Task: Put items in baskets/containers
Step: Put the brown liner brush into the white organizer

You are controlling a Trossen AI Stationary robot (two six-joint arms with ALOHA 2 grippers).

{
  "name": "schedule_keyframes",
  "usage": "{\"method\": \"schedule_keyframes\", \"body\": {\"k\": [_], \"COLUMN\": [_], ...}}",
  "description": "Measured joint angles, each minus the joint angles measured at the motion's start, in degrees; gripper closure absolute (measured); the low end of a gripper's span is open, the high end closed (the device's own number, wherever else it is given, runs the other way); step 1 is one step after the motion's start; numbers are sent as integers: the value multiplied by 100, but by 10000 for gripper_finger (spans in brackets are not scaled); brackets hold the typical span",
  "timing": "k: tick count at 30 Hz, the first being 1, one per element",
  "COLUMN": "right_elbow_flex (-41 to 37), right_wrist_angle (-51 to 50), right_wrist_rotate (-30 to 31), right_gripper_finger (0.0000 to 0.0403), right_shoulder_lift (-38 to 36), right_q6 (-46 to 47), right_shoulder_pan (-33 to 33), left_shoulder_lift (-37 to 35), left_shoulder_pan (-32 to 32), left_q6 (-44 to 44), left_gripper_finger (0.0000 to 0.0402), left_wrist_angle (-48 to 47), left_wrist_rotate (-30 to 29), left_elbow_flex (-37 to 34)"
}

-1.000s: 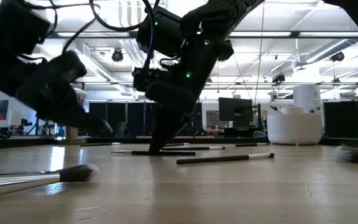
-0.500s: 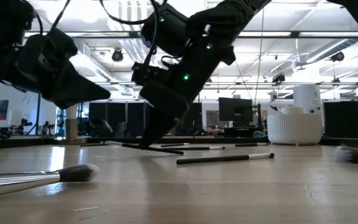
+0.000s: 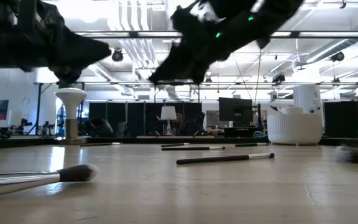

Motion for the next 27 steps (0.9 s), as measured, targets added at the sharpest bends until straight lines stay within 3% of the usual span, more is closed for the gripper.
{"method": "schedule_keyframes", "body": {"k": [6,10,27], "right_elbow_flex": [-954,-1205,-1164], "right_wrist_angle": [1701,2467,4180], "right_wrist_rotate": [15,-6,-55], "right_gripper_finger": [392,392,392], "right_shoulder_lift": [-646,-704,-527], "right_q6": [-5,-28,-380], "right_shoulder_pan": [98,153,544], "left_shoulder_lift": [2,42,408], "left_shoulder_pan": [9,20,57], "left_q6": [104,285,480], "left_gripper_finger": [321,321,321], "left_wrist_angle": [326,215,-368], "left_wrist_rotate": [478,725,1141], "left_elbow_flex": [184,503,1296]}}
